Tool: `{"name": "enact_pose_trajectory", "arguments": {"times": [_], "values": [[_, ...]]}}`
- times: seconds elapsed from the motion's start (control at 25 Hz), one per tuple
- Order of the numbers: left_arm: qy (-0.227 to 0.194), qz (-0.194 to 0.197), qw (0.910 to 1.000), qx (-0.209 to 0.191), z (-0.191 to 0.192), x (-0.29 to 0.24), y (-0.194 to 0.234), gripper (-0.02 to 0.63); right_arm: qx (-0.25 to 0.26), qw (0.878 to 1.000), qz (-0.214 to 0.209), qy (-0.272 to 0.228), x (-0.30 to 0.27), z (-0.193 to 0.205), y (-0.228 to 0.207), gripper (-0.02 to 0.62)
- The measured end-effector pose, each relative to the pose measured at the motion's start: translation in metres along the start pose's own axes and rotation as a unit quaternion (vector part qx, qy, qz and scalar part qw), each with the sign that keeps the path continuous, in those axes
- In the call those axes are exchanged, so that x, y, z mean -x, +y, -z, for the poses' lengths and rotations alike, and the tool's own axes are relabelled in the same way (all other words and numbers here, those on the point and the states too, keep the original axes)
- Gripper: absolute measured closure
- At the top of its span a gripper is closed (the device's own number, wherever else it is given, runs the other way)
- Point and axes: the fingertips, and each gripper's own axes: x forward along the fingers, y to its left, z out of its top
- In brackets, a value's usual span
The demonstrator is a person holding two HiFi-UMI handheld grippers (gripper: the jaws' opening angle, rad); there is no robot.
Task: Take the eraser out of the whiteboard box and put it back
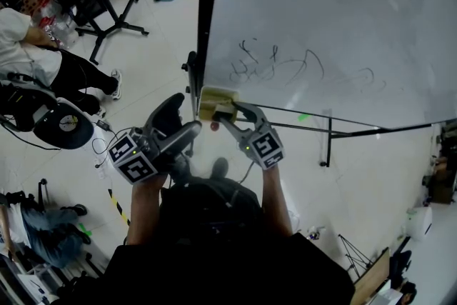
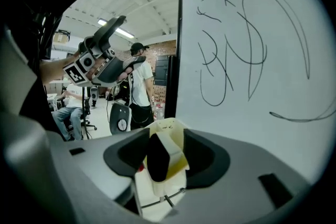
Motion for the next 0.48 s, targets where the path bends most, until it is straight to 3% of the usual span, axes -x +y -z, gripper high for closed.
{"name": "enact_pose_trajectory", "arguments": {"times": [0.28,0.48], "values": [[0.008,-0.007,0.9999,-0.007,0.007,-0.006,-0.005,0.178,-0.089,0.991,-0.02,-0.095,0.022,-0.028,-0.012,0.364],[0.01,-0.015,0.9998,-0.013,0.013,-0.011,-0.013,0.178,-0.187,0.961,-0.051,-0.199,0.057,-0.057,-0.026,0.367]]}}
